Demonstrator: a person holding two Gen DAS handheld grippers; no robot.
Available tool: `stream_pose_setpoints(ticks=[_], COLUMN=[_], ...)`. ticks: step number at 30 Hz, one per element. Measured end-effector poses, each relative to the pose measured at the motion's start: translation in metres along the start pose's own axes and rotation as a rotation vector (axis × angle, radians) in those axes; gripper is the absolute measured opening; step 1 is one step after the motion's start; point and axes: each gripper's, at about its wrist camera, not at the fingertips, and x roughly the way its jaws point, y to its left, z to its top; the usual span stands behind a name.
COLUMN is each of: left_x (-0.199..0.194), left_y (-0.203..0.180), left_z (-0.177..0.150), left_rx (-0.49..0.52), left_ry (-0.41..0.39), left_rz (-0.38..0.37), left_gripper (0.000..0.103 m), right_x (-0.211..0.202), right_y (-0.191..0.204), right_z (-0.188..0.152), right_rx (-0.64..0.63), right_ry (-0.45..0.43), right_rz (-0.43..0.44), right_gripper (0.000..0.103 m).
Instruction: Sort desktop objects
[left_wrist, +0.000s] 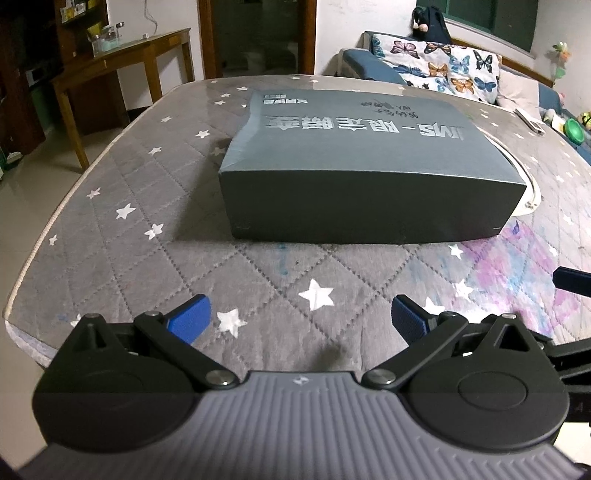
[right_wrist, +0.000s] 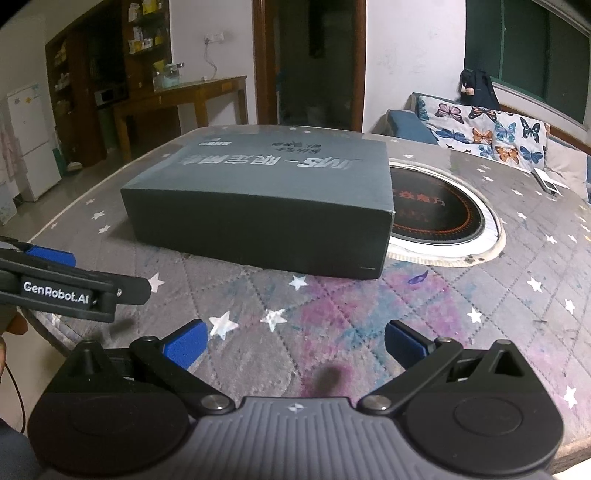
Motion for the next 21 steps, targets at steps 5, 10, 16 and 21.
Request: stream_pose_setpoints(ticks=[5,10,16,21], left_x=[0.009,0.016,0.024,0.032], left_y=[-0.007,-0.018,-0.036,-0.048], left_z=[0.005,0.012,0.018,0.02], left_rx=[0.0,0.01,0.025,0.036], left_ry=[0.019,0.034,0.057,0.075], left_rz=[0.015,0.049,0.073,0.087], left_gripper=[0.103,0.103,0.103,0.103], right_x=[0.004,0.009,0.015,0.021], right_y=[-0.006,-0.021,-0.04,-0.048], right_z=[0.001,0.002,0.005,0.007], right_rx=[0.012,0.016,0.015,0.014], right_ry=[-0.008,-0.014,-0.018,-0.011], right_rz=[0.01,0.017,0.03,0.049], right_gripper=[0.103,0.103,0.103,0.103])
